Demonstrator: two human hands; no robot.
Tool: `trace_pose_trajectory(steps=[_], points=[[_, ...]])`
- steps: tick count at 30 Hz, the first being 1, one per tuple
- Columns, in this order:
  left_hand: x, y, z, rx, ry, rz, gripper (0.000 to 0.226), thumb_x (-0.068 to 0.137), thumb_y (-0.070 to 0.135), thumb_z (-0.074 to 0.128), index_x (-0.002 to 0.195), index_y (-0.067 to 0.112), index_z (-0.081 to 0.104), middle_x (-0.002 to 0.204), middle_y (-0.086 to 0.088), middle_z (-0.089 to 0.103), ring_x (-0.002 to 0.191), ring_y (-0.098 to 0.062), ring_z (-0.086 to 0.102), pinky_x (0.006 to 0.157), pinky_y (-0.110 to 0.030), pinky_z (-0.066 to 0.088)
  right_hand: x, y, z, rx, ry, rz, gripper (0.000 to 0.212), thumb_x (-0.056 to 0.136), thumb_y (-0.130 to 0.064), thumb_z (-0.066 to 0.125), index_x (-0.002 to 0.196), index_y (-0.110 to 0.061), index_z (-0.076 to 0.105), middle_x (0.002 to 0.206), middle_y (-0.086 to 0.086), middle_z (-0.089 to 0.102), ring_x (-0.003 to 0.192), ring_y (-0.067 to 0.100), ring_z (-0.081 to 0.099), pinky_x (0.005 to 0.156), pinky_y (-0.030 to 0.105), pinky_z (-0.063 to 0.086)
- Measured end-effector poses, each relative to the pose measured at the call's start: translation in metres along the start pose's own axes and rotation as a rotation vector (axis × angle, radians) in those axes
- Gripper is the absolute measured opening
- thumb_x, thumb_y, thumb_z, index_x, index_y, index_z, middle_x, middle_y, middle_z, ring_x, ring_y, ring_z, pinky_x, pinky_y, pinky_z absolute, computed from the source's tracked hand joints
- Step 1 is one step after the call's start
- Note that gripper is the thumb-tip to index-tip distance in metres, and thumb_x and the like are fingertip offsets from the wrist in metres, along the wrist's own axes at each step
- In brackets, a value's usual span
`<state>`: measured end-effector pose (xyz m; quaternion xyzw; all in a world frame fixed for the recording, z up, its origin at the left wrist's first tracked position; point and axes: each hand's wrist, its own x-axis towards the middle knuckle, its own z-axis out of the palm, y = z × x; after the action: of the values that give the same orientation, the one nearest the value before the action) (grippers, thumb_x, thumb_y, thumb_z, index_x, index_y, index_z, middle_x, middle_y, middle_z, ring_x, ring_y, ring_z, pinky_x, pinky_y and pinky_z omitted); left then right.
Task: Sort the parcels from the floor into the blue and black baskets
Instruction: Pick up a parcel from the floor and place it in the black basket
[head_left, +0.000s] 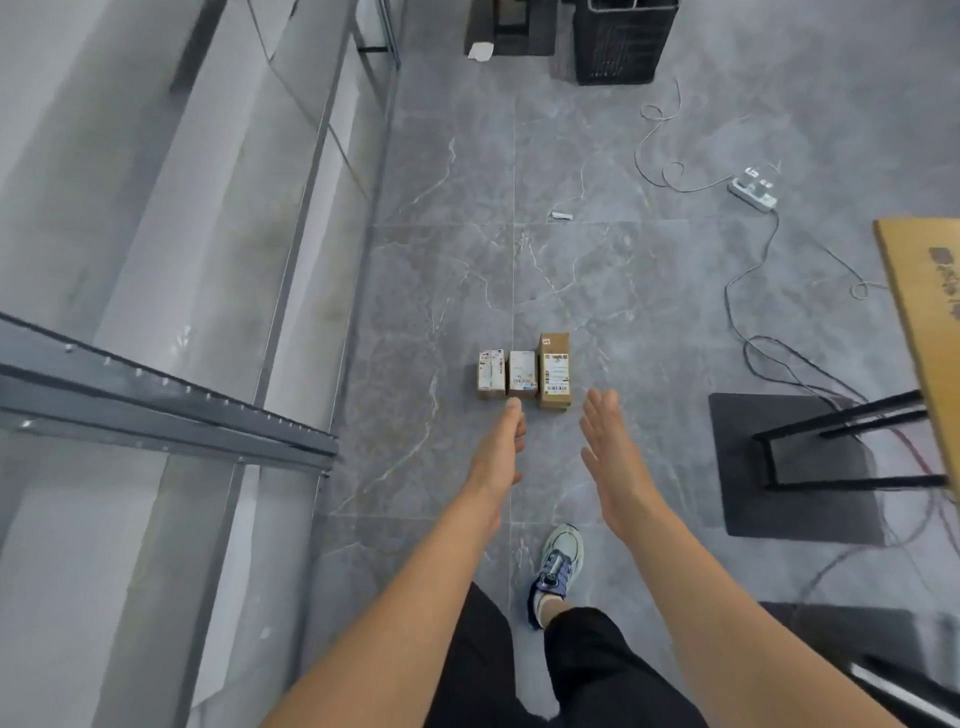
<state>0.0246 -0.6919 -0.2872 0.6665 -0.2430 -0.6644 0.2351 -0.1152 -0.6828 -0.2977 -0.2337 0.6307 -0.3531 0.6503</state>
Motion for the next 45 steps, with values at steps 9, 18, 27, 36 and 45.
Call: trace_pose_trajectory(steps=[9,18,27,36,45], points=[[0.147,0.033,0.037,0.015,-0.029,-0.109,0.064,0.108,0.059,0.031,0.157,0.021,0.041,0.159,-0.002,0.045,0.146,-0.017,0.042,0.122,-0.045,0.032,0.152,-0.012,-0.032,-0.050,0.046,0.137,0.071,0.104,-0.070,0.022,0.166,-0.034,0.024,0.173,-0.009,0.022,0.158,0.011,0.022,0.130,0.044,0.016],[0.332,0.039,0.045,0.083,-0.045,-0.225,0.060,0.109,0.056,0.030,0.156,0.021,0.042,0.159,0.000,0.045,0.146,-0.017,0.042,0.123,-0.044,0.030,0.318,0.012,-0.054,-0.067,0.139,0.375,0.078,0.102,-0.075,0.020,0.168,-0.034,0.017,0.175,-0.007,0.016,0.161,0.019,0.016,0.131,0.051,0.010],[0.496,0.000,0.064,0.136,-0.003,-0.316,0.065,0.107,0.061,0.030,0.153,0.017,0.047,0.158,-0.005,0.047,0.145,-0.022,0.043,0.122,-0.047,0.031,0.475,0.079,-0.077,-0.106,0.170,0.506,0.076,0.105,-0.071,0.021,0.167,-0.027,0.019,0.174,-0.004,0.021,0.160,0.018,0.021,0.129,0.046,0.015],[0.622,-0.078,0.101,0.128,-0.018,-0.400,0.062,0.110,0.057,0.022,0.158,0.021,0.039,0.163,-0.002,0.041,0.149,-0.021,0.039,0.112,-0.036,0.031,0.592,0.176,-0.097,-0.161,0.113,0.583,0.078,0.104,-0.073,0.019,0.168,-0.027,0.018,0.175,-0.001,0.020,0.160,0.020,0.019,0.130,0.049,0.013],[0.673,-0.136,0.108,0.076,-0.005,-0.419,0.066,0.105,0.066,0.021,0.153,0.030,0.048,0.158,0.000,0.049,0.145,-0.021,0.045,0.112,-0.037,0.034,0.650,0.232,-0.103,-0.155,0.102,0.632,0.079,0.101,-0.078,0.019,0.160,-0.030,0.041,0.167,-0.004,0.039,0.156,0.018,0.030,0.126,0.047,0.019]])
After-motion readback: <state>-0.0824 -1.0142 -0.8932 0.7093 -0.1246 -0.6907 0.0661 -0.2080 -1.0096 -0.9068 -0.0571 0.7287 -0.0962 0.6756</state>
